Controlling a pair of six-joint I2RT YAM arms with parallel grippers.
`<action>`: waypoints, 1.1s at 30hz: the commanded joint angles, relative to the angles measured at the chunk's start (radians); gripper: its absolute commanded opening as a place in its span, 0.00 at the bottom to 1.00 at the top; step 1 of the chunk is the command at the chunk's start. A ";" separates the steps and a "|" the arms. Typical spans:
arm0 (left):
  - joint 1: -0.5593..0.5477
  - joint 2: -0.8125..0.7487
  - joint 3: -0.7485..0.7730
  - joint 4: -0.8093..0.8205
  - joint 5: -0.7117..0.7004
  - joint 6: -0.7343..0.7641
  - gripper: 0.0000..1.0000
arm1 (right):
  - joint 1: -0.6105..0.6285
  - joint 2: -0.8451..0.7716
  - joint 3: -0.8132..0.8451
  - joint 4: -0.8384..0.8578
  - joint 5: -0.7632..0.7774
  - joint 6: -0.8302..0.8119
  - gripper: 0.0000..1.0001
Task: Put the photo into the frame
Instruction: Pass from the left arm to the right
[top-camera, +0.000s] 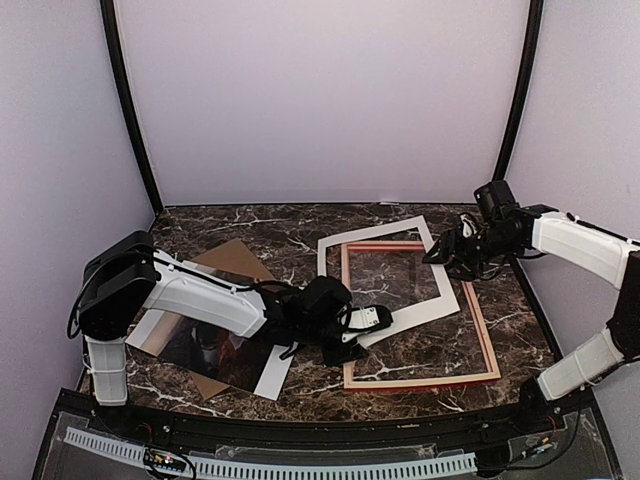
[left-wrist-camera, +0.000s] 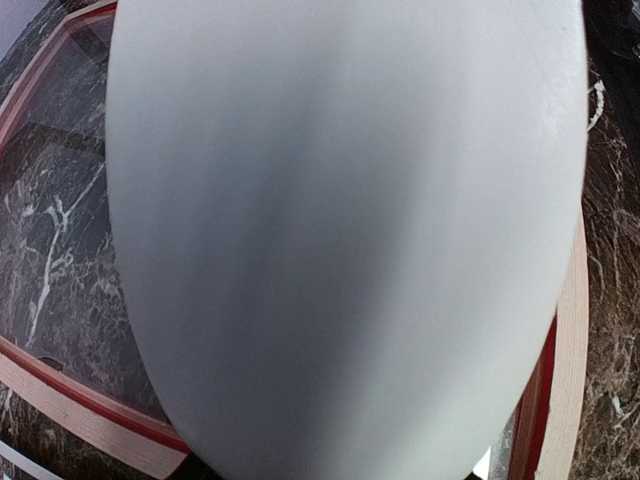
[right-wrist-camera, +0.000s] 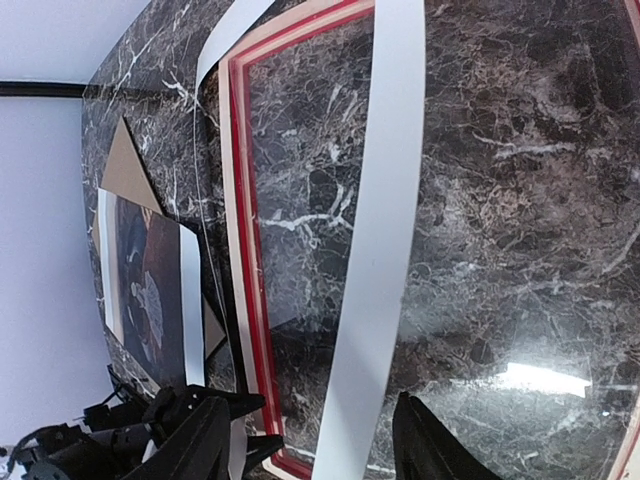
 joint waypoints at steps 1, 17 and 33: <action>-0.008 -0.041 -0.024 0.007 -0.009 -0.006 0.48 | -0.037 0.056 0.056 0.093 -0.078 -0.017 0.54; -0.013 -0.035 -0.011 0.003 -0.017 -0.006 0.50 | -0.092 0.181 0.126 0.072 -0.137 -0.087 0.04; -0.013 -0.207 -0.024 -0.027 -0.002 -0.085 0.87 | -0.207 0.049 0.024 -0.106 -0.069 -0.254 0.00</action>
